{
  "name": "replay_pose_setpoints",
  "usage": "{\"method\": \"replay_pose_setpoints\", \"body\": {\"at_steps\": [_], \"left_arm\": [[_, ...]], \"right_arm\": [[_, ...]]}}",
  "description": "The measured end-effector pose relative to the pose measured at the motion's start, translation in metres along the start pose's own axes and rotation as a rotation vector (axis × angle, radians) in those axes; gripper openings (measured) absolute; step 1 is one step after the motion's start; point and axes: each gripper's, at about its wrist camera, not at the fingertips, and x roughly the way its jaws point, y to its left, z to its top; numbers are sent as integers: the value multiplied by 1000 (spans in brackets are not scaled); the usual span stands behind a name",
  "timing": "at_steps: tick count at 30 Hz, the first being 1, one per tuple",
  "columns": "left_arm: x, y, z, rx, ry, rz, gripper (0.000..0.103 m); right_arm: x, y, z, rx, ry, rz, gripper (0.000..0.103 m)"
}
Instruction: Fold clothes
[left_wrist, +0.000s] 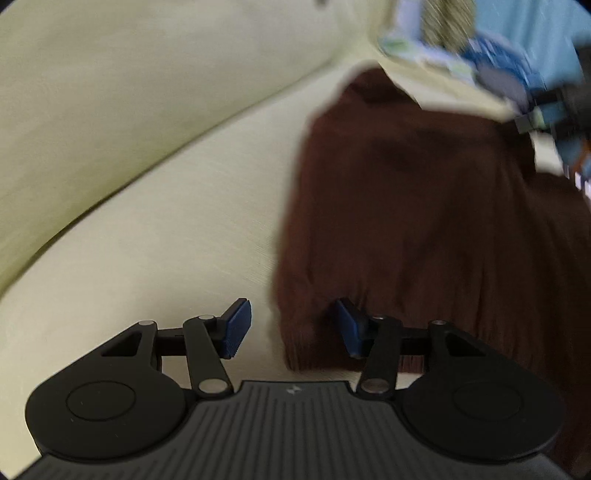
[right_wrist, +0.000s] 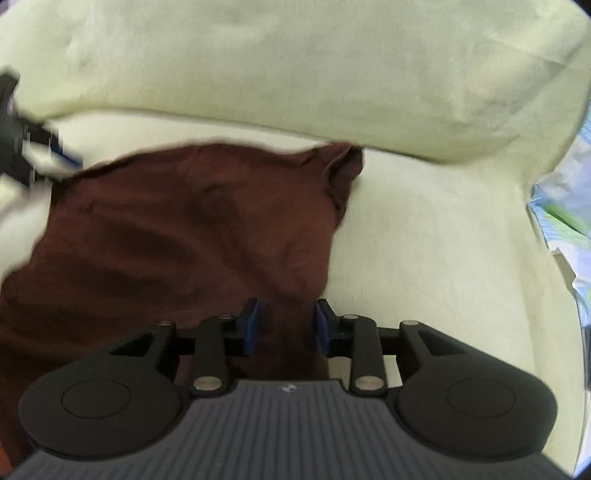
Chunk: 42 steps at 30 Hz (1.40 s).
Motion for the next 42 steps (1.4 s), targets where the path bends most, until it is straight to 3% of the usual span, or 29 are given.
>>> {"method": "replay_pose_setpoints", "body": {"at_steps": [1,3,5,10,12,14,15,18,23,25,26,31,32,33,34,36,38,42], "left_arm": [[1,-3,4,-14,-1,-19,40],[-2,3,3,-66,-16,-45,42],[-8,17,-5,-137,-27,-90,53],[-6,48,-17,-228,-39,-77,52],[-1,50,-19,-213,-18,-75,47],[0,44,-17,-168,-19,-94,10],[-1,39,-14,-145,-22,-100,10],[-8,32,-13,-79,-45,-17,9],[-18,51,-14,-93,-73,110,9],[-15,51,-13,-50,-48,134,9],[-13,50,-12,-34,-40,141,9],[0,43,-6,3,-20,151,9],[0,43,-7,1,-21,151,10],[0,42,-7,-3,-23,157,10],[1,40,-6,-7,-26,164,10],[-2,38,-8,-29,-37,179,10],[-14,39,-13,-59,-55,179,12],[-36,41,-12,-93,-91,182,16]], "right_arm": [[-2,0,3,17,-11,2,29],[-5,2,7,35,-35,12,31],[-9,5,11,48,-63,22,36],[-11,-8,17,122,-150,2,42],[-3,-21,23,149,-154,-23,42],[10,-35,28,173,-150,-27,42],[18,-42,32,183,-148,-28,42],[45,-58,43,167,-140,-15,41],[91,-80,61,205,-97,74,39],[106,-85,63,217,-75,108,30],[114,-88,65,228,-50,130,0],[105,-112,84,231,-75,39,0],[102,-116,89,229,-89,16,3],[101,-118,94,223,-112,-4,18],[102,-119,100,205,-133,-27,24],[113,-114,110,129,-134,-48,25],[126,-113,115,123,-109,-6,25],[106,-124,103,300,-169,136,28]]}}
